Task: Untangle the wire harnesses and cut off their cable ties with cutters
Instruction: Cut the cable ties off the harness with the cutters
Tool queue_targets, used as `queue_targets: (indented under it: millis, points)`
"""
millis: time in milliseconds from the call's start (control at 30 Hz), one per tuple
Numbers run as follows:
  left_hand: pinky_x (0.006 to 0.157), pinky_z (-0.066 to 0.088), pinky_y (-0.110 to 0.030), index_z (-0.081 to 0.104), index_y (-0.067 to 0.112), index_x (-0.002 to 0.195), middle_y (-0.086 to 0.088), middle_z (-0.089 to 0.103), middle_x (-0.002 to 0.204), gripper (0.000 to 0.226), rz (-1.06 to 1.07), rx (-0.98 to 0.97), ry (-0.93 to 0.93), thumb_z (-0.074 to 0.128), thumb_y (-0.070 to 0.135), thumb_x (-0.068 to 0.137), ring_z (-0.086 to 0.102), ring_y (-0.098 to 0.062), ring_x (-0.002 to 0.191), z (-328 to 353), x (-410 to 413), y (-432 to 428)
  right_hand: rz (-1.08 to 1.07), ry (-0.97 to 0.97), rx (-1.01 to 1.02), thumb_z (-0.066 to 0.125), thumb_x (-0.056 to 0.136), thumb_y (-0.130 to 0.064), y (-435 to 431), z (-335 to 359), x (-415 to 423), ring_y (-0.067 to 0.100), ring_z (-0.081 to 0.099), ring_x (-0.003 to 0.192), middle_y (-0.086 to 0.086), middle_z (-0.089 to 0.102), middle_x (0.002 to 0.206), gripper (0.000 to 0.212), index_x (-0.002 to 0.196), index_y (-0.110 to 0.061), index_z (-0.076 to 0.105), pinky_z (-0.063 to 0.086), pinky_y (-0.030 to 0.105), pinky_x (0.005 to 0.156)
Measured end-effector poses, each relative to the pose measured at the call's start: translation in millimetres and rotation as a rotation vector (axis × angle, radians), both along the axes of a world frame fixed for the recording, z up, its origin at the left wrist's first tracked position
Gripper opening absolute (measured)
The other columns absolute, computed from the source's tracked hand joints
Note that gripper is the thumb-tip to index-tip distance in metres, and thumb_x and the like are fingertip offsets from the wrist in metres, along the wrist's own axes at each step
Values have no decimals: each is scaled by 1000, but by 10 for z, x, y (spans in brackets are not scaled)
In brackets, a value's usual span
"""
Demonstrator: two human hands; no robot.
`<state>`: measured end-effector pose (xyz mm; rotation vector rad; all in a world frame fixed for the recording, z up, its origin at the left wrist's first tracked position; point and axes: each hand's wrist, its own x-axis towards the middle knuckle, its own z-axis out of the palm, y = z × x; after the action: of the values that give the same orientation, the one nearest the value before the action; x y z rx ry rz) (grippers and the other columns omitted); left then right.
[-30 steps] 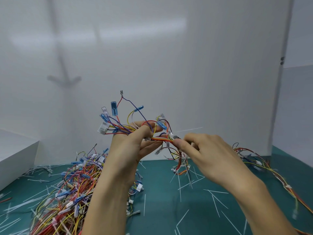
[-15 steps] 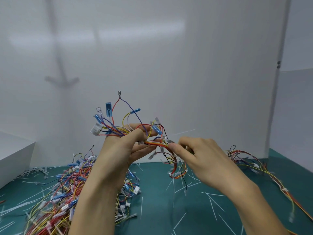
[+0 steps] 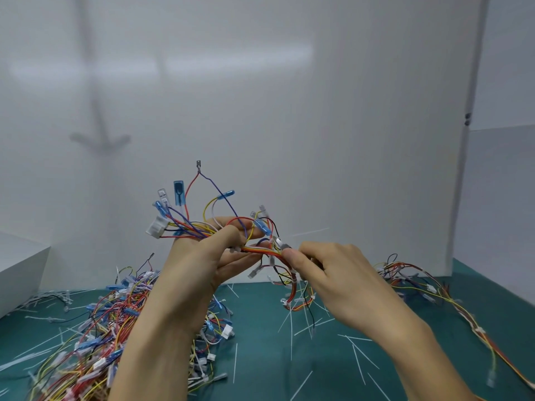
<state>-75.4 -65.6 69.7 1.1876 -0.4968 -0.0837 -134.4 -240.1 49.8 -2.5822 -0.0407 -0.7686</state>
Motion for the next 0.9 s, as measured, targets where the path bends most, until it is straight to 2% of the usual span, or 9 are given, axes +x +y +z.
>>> queue_targets:
  millis: [267, 433, 500, 600, 667, 700, 767, 800, 900]
  points:
    - [63, 60, -28, 67, -3, 91, -19, 76, 89, 18, -6, 6, -10, 50, -10, 86, 75, -35, 82, -11, 11, 4, 25, 10, 50, 32, 92, -64, 17, -10, 14, 19, 40, 60, 4, 46, 59, 58, 66, -15, 49, 30, 34, 55]
    - [62, 60, -27, 67, -1, 91, -18, 76, 89, 20, -7, 2, -4, 49, -10, 86, 75, -35, 81, -7, 8, 2, 73, 13, 128, 37, 97, -57, 32, -11, 15, 28, 50, 64, 13, 56, 65, 57, 69, -10, 55, 42, 43, 61]
    - [61, 60, -27, 67, -2, 91, -19, 76, 86, 21, -15, -15, 13, 49, -11, 86, 75, -35, 79, -9, 6, 4, 102, 37, 192, 40, 99, -54, 31, -14, 18, 24, 51, 58, 12, 58, 63, 57, 69, -9, 59, 47, 40, 58]
    - [63, 60, -27, 68, -1, 93, -17, 76, 87, 19, -12, -12, 19, 52, -7, 87, 75, -34, 80, -13, 13, 16, 129, 75, 360, 43, 97, -56, 22, -11, 29, 8, 52, 45, 1, 59, 52, 58, 66, -12, 64, 51, 31, 48]
    - [66, 61, -27, 69, -1, 96, -15, 77, 90, 12, -5, -8, 29, 61, 2, 88, 75, -33, 81, -19, 28, 20, 134, 27, 470, 43, 94, -60, -3, -1, 40, 10, 57, 47, -2, 61, 54, 57, 67, -15, 66, 54, 35, 50]
    - [66, 60, -27, 69, -1, 97, -14, 77, 91, 16, 1, -5, 30, 66, 10, 86, 75, -33, 81, -21, 28, 19, 138, -6, 482, 44, 90, -65, -22, 8, 41, 13, 59, 50, -1, 62, 56, 57, 70, -15, 66, 56, 41, 54]
    - [64, 60, -26, 70, 0, 97, -12, 77, 92, 36, 13, 2, 29, 73, 30, 77, 75, -32, 80, -12, 14, 5, 183, -10, 480, 54, 80, -74, -60, 26, 21, 17, 60, 57, 1, 63, 62, 61, 79, -15, 66, 56, 49, 63]
    - [63, 59, -25, 70, 2, 96, -12, 77, 92, 43, 22, 14, 29, 73, 38, 72, 76, -32, 79, -3, 2, -9, 207, 11, 464, 61, 75, -74, -76, 28, 7, 17, 60, 59, 1, 65, 65, 57, 82, -17, 67, 56, 49, 65]
    - [56, 58, -23, 69, 7, 93, -7, 78, 88, 54, 54, 76, 17, 66, 55, 67, 76, -29, 72, 14, -31, -61, 217, 29, 353, 78, 76, -48, -88, 25, -10, 12, 63, 62, -4, 70, 68, 23, 83, -27, 72, 58, 40, 66]
